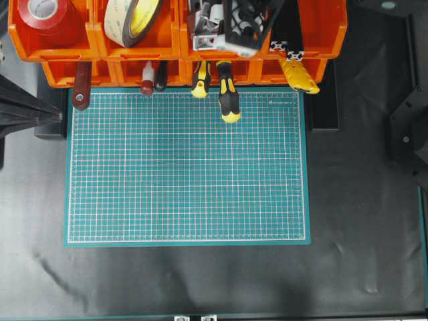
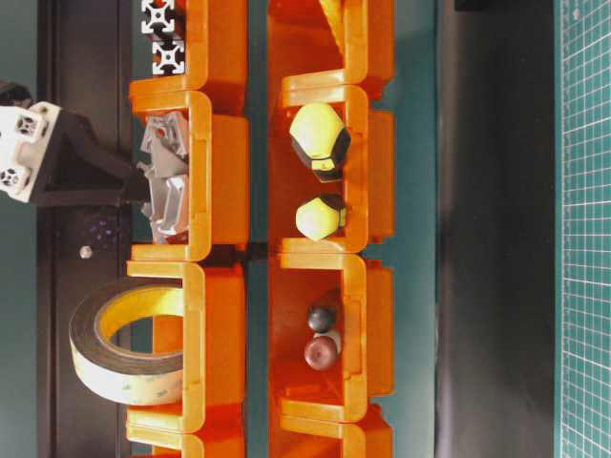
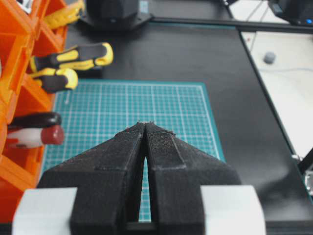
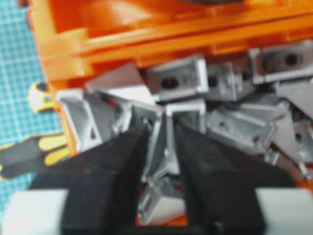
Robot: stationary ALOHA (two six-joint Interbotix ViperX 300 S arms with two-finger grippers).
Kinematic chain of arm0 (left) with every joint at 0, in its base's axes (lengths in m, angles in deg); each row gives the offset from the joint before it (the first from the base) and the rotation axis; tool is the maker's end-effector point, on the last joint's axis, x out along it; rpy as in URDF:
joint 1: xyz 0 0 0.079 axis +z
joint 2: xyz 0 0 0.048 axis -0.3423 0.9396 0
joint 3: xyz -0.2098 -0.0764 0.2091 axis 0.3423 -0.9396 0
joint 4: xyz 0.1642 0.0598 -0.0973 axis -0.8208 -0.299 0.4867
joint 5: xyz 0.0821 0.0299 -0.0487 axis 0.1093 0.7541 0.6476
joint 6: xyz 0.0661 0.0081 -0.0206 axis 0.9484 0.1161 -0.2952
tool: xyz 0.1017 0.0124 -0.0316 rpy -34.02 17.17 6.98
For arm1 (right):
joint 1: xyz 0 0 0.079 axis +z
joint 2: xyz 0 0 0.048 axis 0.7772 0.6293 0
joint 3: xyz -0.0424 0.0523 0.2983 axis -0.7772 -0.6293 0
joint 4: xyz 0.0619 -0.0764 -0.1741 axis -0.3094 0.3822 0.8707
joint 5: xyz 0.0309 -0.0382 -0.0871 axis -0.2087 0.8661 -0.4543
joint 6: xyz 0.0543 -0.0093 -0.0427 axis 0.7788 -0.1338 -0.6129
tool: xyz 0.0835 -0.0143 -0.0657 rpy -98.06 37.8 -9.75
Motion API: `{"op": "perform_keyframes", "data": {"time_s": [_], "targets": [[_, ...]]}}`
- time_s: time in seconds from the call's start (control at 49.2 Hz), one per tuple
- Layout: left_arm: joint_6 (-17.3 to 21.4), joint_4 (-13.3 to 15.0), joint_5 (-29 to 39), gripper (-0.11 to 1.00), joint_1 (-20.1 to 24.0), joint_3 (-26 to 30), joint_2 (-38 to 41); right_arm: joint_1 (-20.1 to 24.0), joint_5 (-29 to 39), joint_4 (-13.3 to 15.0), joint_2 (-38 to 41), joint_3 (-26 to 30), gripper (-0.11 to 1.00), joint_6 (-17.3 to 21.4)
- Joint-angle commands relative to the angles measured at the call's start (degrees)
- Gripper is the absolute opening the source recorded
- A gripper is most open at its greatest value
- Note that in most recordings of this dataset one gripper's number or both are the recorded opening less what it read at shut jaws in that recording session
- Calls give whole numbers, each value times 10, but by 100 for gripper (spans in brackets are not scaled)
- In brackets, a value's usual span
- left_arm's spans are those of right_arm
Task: Pick corner brachets from container rack with right arm.
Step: 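Lift the held brackets out of the bin with the right gripper, then carry the brackets over the green mat and open the right gripper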
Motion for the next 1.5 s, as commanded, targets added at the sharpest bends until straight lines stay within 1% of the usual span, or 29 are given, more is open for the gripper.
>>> {"op": "perform_keyframes", "data": {"time_s": [0.0, 0.02, 0.183, 0.244, 0.305, 0.447, 0.508, 0.61, 0.752, 0.853, 0.975, 1.097, 1.219, 1.341, 1.422, 1.483], "targets": [[-2, -2, -4, 0, -1, 17, 2, 4, 8, -1, -7, 11, 13, -2], [-2, -2, -4, 0, -1, 17, 2, 5, 8, -1, -8, 10, 11, -2], [-2, -1, -4, 0, -1, 17, 1, 11, 7, 0, -11, 19, 11, -2], [-2, -2, -4, 0, -1, 17, 1, 14, 7, 5, -13, 24, 11, -2], [-2, -2, -4, 0, -1, 17, 1, 15, 11, 17, -16, 28, 11, -1], [-2, -2, -3, 0, -1, 17, -1, 28, 18, 54, -28, 46, 11, 1], [-2, -1, -1, 0, -1, 17, -3, 35, 24, 62, -39, 54, 11, 1], [-3, -1, 1, 0, -1, 17, -4, 51, 29, 65, -59, 54, 11, 2], [1, -2, 1, 0, -6, 17, -4, 83, 36, 64, -101, 28, 11, 4], [5, -1, 1, 0, -11, 18, -12, 119, 24, 65, -138, -2, 9, 13], [4, -1, 1, 0, -10, 19, -28, 172, -11, 66, -193, -59, 9, 32], [-2, -1, 1, 0, -10, 18, -36, 226, -59, 65, -250, -139, 9, 49], [-2, -2, 1, 0, -11, 18, -37, 269, -127, 66, -300, -237, 9, 54], [-3, -1, -2, 0, -11, 17, -38, 306, -215, 66, -335, -337, 9, 62], [-4, -2, 1, 0, -11, 17, -39, 323, -273, 66, -338, -378, 9, 74], [-4, -2, 2, 0, -11, 14, -39, 332, -299, 68, -328, -396, 9, 82]]}}
